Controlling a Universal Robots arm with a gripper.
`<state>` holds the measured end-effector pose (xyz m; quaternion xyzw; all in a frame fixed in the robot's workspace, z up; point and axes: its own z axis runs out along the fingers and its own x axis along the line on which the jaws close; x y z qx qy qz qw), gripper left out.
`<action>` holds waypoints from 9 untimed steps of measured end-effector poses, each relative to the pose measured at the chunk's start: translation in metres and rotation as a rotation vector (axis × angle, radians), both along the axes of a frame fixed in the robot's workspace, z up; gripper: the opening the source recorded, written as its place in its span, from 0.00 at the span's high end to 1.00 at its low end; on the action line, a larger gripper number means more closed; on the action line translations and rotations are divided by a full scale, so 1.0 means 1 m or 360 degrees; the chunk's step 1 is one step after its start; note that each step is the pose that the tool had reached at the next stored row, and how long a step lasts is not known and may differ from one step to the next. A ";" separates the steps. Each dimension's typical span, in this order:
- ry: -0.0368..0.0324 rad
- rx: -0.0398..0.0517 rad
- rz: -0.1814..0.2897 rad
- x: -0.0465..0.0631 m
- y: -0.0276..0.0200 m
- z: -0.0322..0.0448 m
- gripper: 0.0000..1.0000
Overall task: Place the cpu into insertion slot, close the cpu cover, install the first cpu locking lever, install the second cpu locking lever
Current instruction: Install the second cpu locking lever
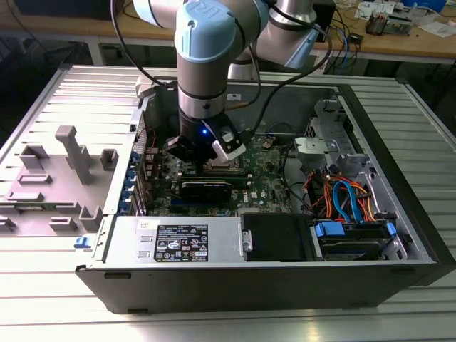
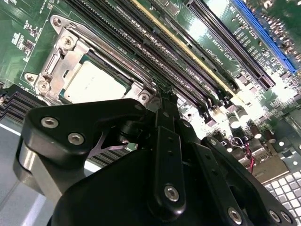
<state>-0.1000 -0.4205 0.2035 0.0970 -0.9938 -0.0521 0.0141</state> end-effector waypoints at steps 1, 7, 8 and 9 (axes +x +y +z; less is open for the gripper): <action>0.0000 0.0000 0.0000 0.000 0.0001 -0.0001 0.89; 0.0000 0.0000 0.0002 0.000 0.0002 -0.0011 0.89; -0.0001 0.0000 0.0001 0.000 0.0002 0.0000 0.89; -0.0001 0.0000 0.0001 0.000 0.0003 0.0016 0.89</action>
